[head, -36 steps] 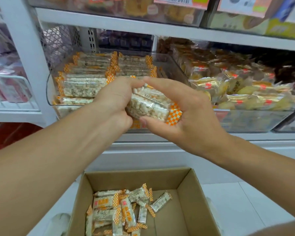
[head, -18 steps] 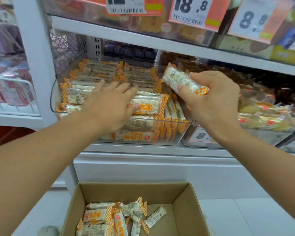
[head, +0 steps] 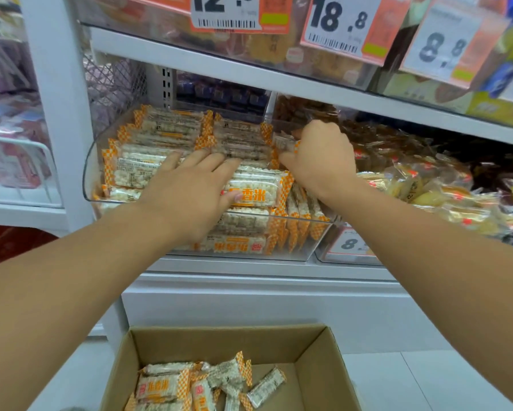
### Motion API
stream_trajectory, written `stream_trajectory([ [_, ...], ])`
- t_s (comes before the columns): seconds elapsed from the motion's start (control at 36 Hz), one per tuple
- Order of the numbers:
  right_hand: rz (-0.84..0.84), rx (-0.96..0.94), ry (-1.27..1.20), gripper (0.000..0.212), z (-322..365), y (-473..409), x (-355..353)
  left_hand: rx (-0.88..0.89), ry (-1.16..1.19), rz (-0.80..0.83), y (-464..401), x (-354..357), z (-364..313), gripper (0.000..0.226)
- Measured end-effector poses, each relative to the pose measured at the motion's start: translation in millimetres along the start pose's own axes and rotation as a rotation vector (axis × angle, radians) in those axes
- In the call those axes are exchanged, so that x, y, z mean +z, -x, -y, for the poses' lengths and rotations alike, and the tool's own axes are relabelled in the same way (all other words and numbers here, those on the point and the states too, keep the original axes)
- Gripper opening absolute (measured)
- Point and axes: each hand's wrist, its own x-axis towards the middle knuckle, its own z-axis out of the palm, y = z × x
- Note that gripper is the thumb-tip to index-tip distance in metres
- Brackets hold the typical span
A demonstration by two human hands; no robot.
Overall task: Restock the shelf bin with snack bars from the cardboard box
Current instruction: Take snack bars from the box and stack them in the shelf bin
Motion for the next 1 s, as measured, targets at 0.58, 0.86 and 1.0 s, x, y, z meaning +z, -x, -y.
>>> stream_trajectory([
  [0.58,0.734,-0.164,0.09,0.047,1.6,-41.9,-12.9,-0.003,0.015,-0.01,1.9,2.3,0.1,0.066],
  [0.86,0.838,-0.297,0.3,0.06,-20.1,-59.2,-12.2,-0.007,0.047,-0.008,4.5,2.5,-1.0,0.065],
  [1.0,0.712,-0.401,0.363,0.053,-19.4,-55.1,-2.1,-0.004,0.051,-0.021,4.4,3.4,-0.2,0.064],
])
